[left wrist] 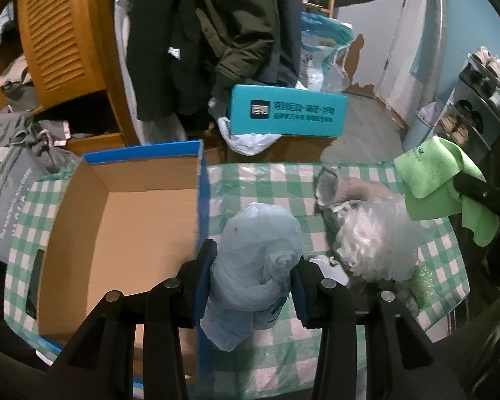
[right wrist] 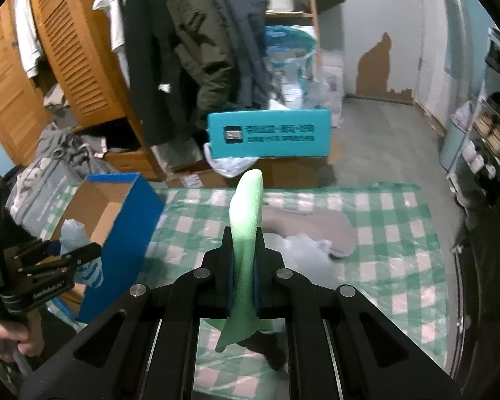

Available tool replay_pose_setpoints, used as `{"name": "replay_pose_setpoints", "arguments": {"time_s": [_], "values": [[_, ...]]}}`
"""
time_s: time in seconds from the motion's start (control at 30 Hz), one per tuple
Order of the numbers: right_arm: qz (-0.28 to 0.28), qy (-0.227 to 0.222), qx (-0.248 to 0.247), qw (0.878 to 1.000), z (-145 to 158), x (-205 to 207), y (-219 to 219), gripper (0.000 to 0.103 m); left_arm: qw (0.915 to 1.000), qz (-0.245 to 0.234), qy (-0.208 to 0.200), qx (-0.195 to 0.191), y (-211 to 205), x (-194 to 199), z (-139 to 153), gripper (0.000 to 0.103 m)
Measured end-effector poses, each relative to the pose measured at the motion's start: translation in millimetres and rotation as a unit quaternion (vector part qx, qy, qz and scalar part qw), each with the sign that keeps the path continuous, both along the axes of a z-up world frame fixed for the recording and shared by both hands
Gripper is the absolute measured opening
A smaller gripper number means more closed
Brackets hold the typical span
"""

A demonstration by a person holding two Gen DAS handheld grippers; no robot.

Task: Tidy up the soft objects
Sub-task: 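Carry the light blue socks and green cloth with both tools toward the shoebox, then lower both items into the shoebox and open both tools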

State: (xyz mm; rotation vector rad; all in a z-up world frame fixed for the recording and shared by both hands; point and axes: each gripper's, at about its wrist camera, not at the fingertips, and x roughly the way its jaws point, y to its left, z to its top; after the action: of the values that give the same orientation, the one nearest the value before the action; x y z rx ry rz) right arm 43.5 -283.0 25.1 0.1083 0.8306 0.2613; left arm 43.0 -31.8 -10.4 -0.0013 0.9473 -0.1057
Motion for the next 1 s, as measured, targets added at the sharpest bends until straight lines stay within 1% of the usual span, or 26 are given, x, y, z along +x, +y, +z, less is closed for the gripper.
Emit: {"name": "replay_pose_setpoints", "arguments": {"time_s": [0.13, 0.3, 0.43, 0.77, 1.0], "values": [[0.020, -0.002, 0.003, 1.000, 4.8, 3.3, 20.5, 0.008, 0.9999, 0.012, -0.005, -0.005, 16.4, -2.2, 3.4, 0.042], [0.046, -0.008, 0.004, 0.999, 11.9, 6.3, 47.8, 0.008, 0.9994, 0.032, -0.014, 0.004, 35.9, -6.1, 6.8, 0.042], [0.067, -0.010, 0.006, 0.998, 15.7, 11.0, 70.6, 0.008, 0.9989, 0.045, -0.017, -0.001, 52.5, -9.1, 7.9, 0.042], [0.111, -0.008, 0.012, 0.994, 18.7, 19.0, 126.9, 0.008, 0.9967, 0.080, -0.013, -0.006, 93.0, -11.6, 2.9, 0.042], [0.154, -0.004, 0.021, 0.988, 19.9, 20.8, 173.4, 0.008, 0.9949, 0.101, -0.006, -0.006, 116.6, -14.3, -4.7, 0.042]]}}
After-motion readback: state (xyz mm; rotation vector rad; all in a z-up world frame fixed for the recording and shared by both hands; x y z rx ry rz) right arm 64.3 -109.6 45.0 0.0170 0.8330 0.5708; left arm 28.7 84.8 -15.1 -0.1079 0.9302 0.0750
